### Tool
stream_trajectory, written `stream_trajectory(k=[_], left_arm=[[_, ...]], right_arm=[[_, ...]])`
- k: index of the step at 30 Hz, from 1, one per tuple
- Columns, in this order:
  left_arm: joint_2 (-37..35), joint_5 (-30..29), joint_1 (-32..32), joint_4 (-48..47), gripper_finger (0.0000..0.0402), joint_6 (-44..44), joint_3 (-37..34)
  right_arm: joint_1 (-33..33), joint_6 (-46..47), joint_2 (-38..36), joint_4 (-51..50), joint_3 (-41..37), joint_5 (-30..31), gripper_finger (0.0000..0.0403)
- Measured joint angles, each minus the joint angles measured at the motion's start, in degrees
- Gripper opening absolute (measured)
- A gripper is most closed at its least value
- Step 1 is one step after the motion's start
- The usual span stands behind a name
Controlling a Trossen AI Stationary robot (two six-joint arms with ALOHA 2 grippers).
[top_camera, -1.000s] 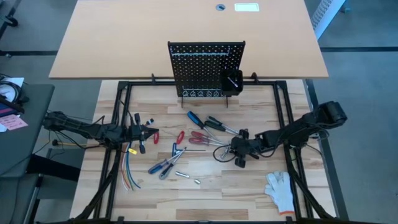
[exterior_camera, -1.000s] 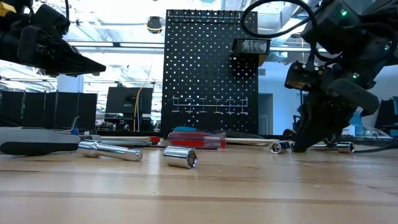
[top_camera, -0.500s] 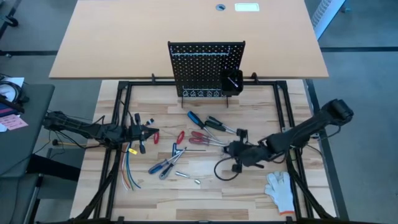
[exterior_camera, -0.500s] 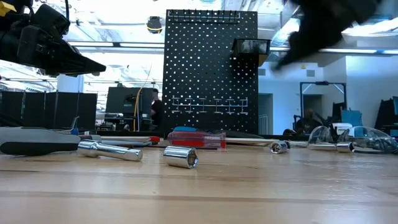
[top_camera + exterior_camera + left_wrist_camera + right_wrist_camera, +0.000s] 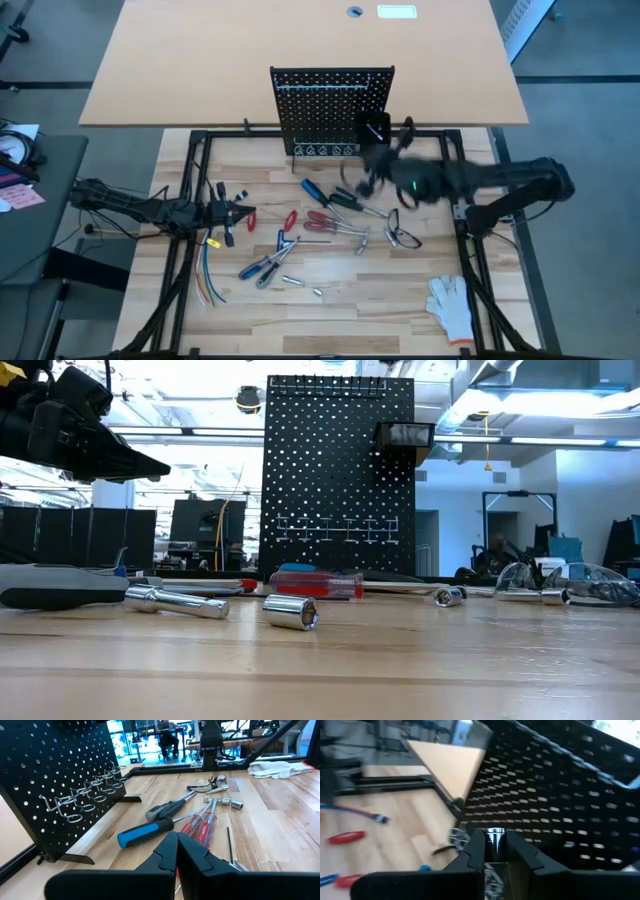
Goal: Hang tools onto peg board
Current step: Put the socket into the bin of the pegboard
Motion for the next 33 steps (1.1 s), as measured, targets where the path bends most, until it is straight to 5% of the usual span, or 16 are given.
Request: stream_trajectory(k=[10,25,33], left_arm=[[0.0,0.0,0.0,0.0,0.0,0.0,0.0],[0.0,0.0,0.0,0.0,0.0,0.0,0.0],[0.0,0.0,0.0,0.0,0.0,0.0,0.0]], right_arm=[[-16.7,11.2,9.0,-23.9,13.2,-10.2,0.0046],[-21.6,14.9,11.4,-29.9,13.4,-18.1,0.0061],[-21.6,14.1,11.2,-30.3,13.4,-18.1,0.0142]])
